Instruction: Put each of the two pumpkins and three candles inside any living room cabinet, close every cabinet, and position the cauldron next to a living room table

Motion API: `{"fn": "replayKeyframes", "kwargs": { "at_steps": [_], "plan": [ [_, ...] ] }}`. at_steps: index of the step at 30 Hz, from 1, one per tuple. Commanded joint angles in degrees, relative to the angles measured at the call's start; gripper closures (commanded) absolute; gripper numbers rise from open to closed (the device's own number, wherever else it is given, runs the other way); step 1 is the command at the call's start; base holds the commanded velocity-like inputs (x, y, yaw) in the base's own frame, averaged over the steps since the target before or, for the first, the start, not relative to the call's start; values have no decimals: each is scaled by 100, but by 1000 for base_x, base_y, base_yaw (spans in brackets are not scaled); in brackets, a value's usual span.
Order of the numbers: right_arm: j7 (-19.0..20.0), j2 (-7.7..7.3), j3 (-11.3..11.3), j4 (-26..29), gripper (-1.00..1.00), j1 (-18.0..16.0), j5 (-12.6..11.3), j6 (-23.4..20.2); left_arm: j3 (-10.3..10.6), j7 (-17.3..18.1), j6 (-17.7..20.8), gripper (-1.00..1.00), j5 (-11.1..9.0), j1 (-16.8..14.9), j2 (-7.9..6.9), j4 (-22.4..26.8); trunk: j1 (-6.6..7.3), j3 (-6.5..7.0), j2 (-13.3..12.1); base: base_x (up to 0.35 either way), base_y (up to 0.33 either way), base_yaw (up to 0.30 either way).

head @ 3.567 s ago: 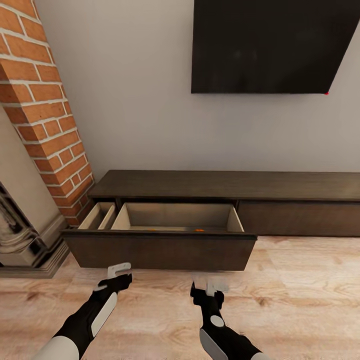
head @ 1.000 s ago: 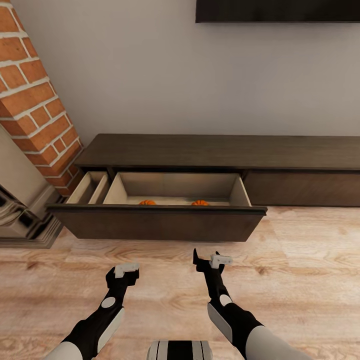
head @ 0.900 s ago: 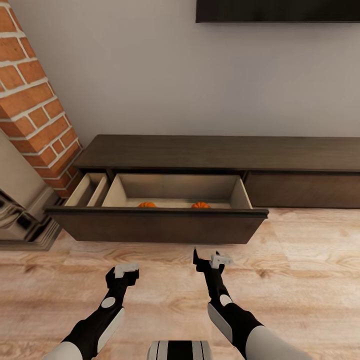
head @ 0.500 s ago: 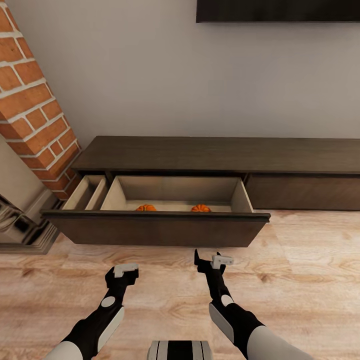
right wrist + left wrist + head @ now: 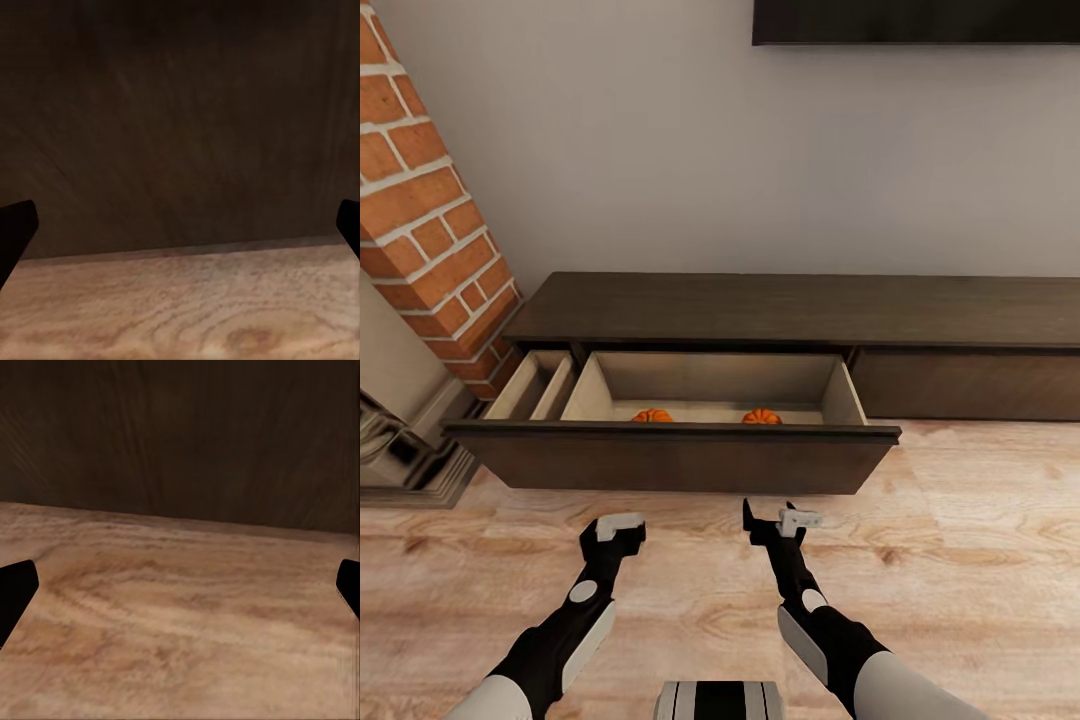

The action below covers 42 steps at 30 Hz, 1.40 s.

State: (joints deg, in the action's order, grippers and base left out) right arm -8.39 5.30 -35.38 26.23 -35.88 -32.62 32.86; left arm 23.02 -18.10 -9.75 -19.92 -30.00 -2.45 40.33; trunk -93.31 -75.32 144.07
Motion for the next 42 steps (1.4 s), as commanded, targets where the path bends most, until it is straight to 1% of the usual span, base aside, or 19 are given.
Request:
{"fn": "replayKeyframes", "kwargs": {
  "at_steps": [1, 10, 16, 42],
  "plan": [
    [-47, -3, -48, -2, -100, -7, -25, 22, 49, -46, -29, -100, -62, -6, -9, 24, 1, -4, 2, 5, 0, 0],
    [-40, -1, -48, -4, -100, -7, -24, 3, 23, -61, -67, -100, -65, -6, -21, 155, 1, -4, 2, 141, 57, 0],
    [-40, -9, -48, -1, -100, -7, -25, 8, 14, -62, -78, -100, -65, -6, -43, 238, 1, -4, 2, 47, 22, 0],
    [-49, -11, -40, 4, -100, -7, -34, 10, -2, -58, -97, -100, -71, -6, -71, 279, 1, -4, 2, 133, 39, 0]
  ]
}}
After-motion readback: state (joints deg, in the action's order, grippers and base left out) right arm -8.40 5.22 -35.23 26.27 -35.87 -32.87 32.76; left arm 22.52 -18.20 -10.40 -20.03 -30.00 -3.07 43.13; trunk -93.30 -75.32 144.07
